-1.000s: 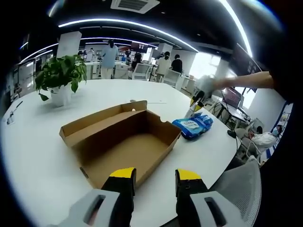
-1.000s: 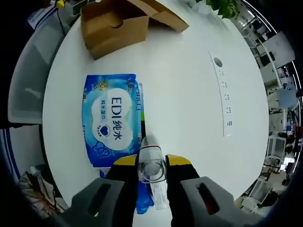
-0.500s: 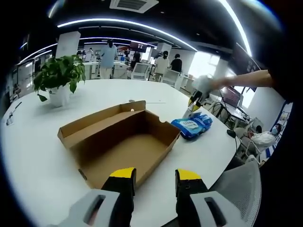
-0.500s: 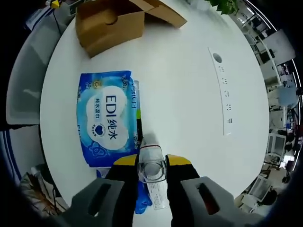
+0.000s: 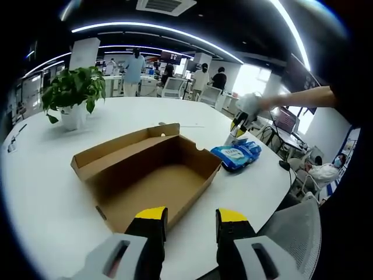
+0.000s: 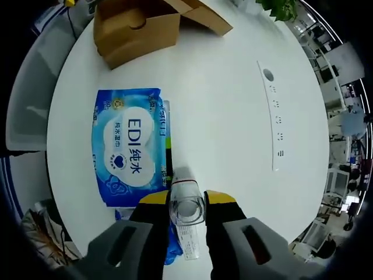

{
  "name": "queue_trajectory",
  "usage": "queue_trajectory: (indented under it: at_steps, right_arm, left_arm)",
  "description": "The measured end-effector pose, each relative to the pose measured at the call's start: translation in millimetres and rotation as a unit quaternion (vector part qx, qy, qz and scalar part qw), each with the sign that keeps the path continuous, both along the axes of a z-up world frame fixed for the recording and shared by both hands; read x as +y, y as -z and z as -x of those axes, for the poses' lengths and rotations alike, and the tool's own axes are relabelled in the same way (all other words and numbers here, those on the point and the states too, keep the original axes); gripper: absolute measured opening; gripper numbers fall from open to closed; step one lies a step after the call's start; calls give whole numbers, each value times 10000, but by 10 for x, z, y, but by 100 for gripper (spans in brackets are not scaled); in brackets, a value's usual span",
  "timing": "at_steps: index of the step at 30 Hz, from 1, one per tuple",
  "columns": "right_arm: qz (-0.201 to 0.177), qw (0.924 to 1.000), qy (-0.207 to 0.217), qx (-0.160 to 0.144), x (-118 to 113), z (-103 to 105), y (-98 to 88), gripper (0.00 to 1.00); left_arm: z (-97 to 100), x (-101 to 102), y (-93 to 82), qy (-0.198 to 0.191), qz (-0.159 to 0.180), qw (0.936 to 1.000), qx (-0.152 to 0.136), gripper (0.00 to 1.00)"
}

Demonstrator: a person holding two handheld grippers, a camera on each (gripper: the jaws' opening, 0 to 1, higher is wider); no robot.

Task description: Operate the shoe box by opening the lid, removing the specified soft item, and placing it in the target area until the item is outside and the box remains undamaged.

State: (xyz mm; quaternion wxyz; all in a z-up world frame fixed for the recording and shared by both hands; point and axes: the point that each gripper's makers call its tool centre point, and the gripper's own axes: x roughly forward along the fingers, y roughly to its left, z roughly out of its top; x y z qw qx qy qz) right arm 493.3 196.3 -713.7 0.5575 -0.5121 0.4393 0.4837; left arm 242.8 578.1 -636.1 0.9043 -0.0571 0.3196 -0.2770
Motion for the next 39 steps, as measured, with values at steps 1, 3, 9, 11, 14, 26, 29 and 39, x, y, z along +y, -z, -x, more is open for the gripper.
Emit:
queue_trajectory:
  at_steps: [1,3,9,11,14,26,29,39]
  right_arm:
    - [4,10000,16,-4,-4,-3,0,20]
    - [-6,10000,39,4,-8,-17,-1,21]
    - [-54,9999,90,16,15,-13,-15,24]
    - [-40,10000,82,1,8,-22,-19,25]
    - [-25,10000,65,0,2,-22,-30,26]
    - [-83,9997,158,-189,-19,-102,-147,27]
    - [-104,9994,214,-263,-45,-117,-194,28]
    - [-311,9963,603,-522,-205,-64,-448,29]
  left_arm:
    - [4,5,2,1,-4,10000,2,33]
    - [9,10,4,-2,-7,10000,5,33]
    - [29,-2,12,-1,14,10000,16,33]
    - [36,-15,12,17,21,10000,22,33]
    - [36,-22,6,20,60,10000,22,33]
    - [63,-1,12,-3,65,10000,7,33]
    - [80,-2,18,-10,77,10000,6,33]
    - [51,27,-31,-100,187,9997,-91,33]
